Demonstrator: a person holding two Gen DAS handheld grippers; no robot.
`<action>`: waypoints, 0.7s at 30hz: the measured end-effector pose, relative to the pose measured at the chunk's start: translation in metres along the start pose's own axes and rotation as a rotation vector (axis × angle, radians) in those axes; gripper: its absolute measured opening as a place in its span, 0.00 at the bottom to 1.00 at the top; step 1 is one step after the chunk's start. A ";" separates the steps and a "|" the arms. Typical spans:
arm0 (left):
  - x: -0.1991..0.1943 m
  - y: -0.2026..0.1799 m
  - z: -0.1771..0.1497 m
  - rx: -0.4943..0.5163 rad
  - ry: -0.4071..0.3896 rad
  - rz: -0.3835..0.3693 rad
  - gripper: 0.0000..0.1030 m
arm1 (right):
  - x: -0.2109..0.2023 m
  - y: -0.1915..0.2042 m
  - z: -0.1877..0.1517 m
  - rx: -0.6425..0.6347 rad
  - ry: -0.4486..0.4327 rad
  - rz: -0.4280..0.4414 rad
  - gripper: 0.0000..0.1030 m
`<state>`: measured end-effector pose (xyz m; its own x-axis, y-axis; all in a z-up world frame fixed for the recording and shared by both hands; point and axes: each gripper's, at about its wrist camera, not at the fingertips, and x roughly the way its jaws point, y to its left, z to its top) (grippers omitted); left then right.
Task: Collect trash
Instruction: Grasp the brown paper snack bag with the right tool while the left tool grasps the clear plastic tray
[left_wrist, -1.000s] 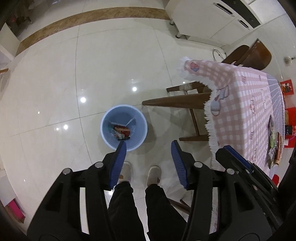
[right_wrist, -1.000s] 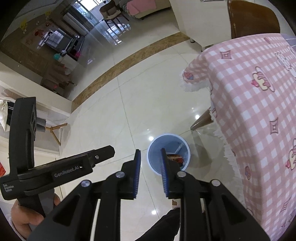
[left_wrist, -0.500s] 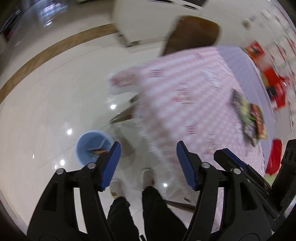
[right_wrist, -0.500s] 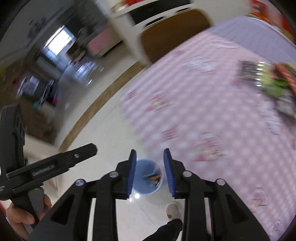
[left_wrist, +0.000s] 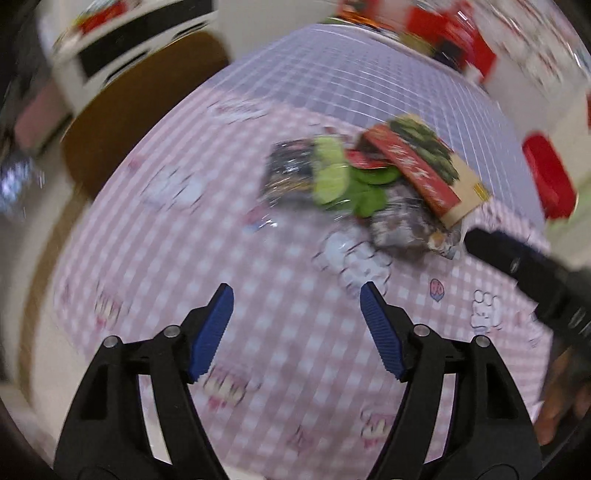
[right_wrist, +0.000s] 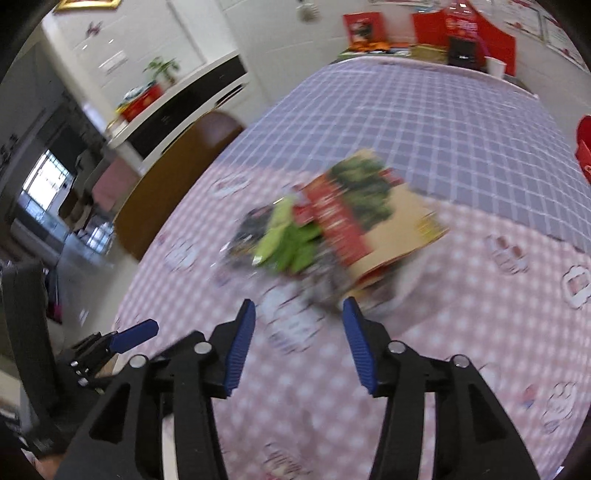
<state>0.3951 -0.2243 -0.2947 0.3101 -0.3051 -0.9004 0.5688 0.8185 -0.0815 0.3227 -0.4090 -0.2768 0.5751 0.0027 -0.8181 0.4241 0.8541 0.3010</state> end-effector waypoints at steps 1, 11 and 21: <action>0.004 -0.005 0.004 0.021 0.000 0.012 0.69 | 0.003 -0.011 0.006 0.015 0.000 -0.004 0.49; 0.059 -0.064 0.014 0.448 -0.030 0.322 0.69 | 0.018 -0.070 0.029 0.119 -0.009 -0.007 0.51; 0.084 -0.066 0.029 0.502 -0.031 0.394 0.66 | 0.039 -0.083 0.042 0.193 0.011 0.044 0.52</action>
<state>0.4052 -0.3181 -0.3525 0.5863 -0.0480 -0.8086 0.6929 0.5468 0.4700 0.3396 -0.5017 -0.3126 0.5887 0.0444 -0.8071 0.5260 0.7372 0.4242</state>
